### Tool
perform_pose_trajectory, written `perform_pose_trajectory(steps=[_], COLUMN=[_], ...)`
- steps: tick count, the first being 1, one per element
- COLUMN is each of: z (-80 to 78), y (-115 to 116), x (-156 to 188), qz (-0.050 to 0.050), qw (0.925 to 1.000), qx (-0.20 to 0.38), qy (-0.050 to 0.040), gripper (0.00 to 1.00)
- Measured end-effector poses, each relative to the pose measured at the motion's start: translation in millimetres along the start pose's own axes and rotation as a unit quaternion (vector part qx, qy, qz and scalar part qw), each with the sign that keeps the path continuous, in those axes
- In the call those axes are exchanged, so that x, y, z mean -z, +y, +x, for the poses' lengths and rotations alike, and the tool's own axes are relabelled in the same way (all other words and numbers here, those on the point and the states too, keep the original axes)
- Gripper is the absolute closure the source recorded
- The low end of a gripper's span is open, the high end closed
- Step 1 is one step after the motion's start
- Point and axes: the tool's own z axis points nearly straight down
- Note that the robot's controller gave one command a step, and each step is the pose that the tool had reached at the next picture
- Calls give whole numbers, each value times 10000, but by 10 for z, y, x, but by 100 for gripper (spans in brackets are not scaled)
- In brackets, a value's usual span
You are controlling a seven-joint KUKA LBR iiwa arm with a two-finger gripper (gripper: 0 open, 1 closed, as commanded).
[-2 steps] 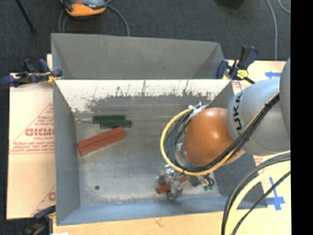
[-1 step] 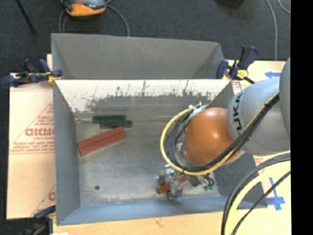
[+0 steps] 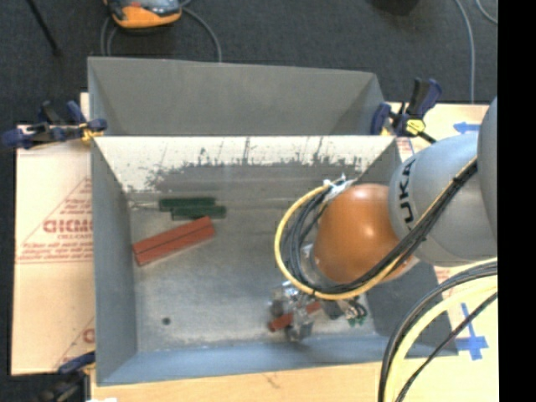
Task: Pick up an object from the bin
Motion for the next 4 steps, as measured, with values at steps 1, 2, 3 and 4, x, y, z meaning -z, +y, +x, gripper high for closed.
perform_pose_trajectory(steps=[1, 2, 3, 4], z=[0, 0, 205, 203], y=[0, 0, -394, -391], x=[0, 0, 1033, 1034], qz=[0, -1, 5, 3], qw=[10000, 10000, 9996, 9996], qx=[-2, -2, -286, -289], qy=[1, 1, -5, -6], gripper=[100, 100, 100, 100])
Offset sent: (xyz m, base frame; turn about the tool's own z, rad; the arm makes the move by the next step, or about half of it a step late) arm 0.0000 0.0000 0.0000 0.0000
